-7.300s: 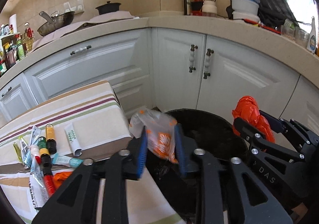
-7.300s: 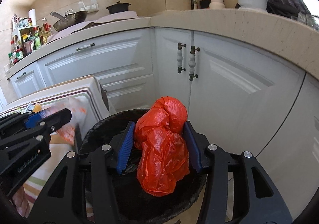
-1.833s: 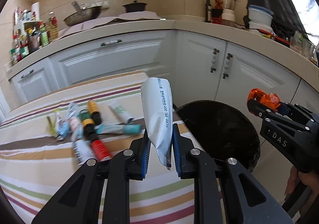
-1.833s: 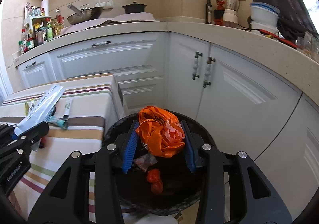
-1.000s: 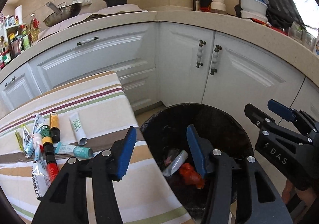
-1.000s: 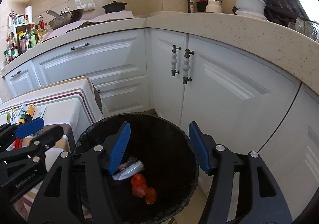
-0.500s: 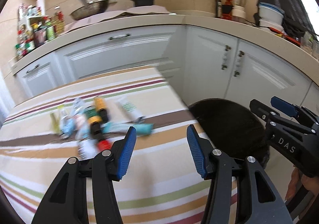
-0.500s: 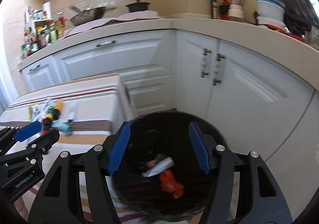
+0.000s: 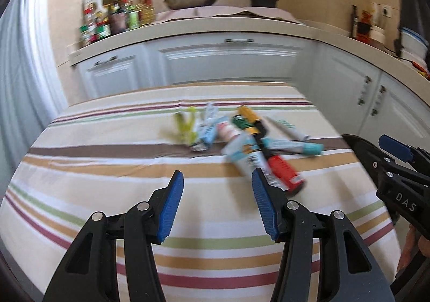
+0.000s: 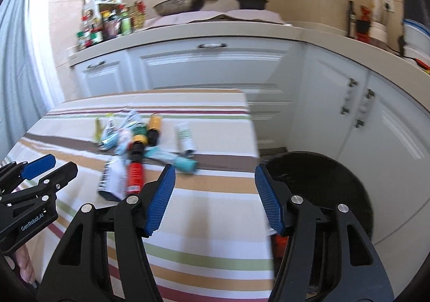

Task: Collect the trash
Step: 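Grasp the red bottle with the right gripper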

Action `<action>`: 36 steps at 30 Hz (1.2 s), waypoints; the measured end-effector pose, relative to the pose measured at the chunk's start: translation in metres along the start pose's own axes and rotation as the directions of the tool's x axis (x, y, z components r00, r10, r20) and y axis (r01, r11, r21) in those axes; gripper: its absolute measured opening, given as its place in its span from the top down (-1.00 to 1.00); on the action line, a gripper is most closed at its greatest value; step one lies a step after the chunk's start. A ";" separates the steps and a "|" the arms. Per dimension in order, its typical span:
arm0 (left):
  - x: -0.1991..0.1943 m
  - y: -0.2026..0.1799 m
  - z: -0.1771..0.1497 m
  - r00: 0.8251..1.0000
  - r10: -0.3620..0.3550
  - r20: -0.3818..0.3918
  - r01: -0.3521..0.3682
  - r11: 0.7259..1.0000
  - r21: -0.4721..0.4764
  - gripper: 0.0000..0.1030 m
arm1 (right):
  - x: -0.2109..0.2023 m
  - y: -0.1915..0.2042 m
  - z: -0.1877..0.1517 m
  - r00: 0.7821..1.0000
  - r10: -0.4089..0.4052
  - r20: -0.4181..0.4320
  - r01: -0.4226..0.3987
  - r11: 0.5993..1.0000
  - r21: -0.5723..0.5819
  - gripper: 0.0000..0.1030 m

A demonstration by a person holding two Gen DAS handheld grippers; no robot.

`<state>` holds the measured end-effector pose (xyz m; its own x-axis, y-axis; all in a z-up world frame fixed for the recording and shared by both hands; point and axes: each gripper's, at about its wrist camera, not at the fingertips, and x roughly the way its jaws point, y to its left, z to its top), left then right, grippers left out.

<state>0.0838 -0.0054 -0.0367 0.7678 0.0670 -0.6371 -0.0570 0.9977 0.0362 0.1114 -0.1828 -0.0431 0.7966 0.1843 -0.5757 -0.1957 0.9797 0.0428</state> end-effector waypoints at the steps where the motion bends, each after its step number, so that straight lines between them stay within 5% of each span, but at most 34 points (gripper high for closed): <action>1: 0.000 0.006 -0.001 1.000 0.007 -0.002 -0.007 1.000 -0.007 -0.02 | 0.002 0.006 0.000 1.000 0.009 -0.005 -0.009 1.000 -0.009 -0.16; 20: 0.012 0.088 -0.019 0.994 0.094 -0.054 -0.101 0.983 -0.153 -0.03 | 0.054 0.071 0.005 0.986 0.050 -0.159 -0.069 0.991 -0.118 -0.13; 24: 0.015 0.093 -0.020 0.994 0.090 -0.059 -0.099 0.981 -0.166 -0.05 | 0.065 0.077 0.005 0.977 0.053 -0.205 -0.081 0.988 -0.131 0.12; 30: 0.018 0.091 -0.021 0.994 0.081 -0.069 -0.092 0.982 -0.168 -0.06 | 0.074 0.080 0.003 0.963 0.073 -0.261 -0.110 0.986 -0.129 0.19; 33: 0.018 0.089 -0.021 0.995 0.077 -0.070 -0.088 0.982 -0.166 -0.06 | 0.075 0.080 0.002 0.957 0.094 -0.274 -0.132 0.984 -0.122 0.55; 36: 0.018 0.088 -0.020 0.995 0.069 -0.071 -0.080 0.983 -0.164 -0.07 | 0.071 0.079 0.002 0.960 0.102 -0.260 -0.135 0.984 -0.114 0.55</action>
<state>0.0802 0.0831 -0.0604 0.7148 0.1350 -0.6862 -0.2224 0.9741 -0.0400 0.1536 -0.0926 -0.0792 0.5963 0.2564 -0.7607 -0.3655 0.9304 0.0271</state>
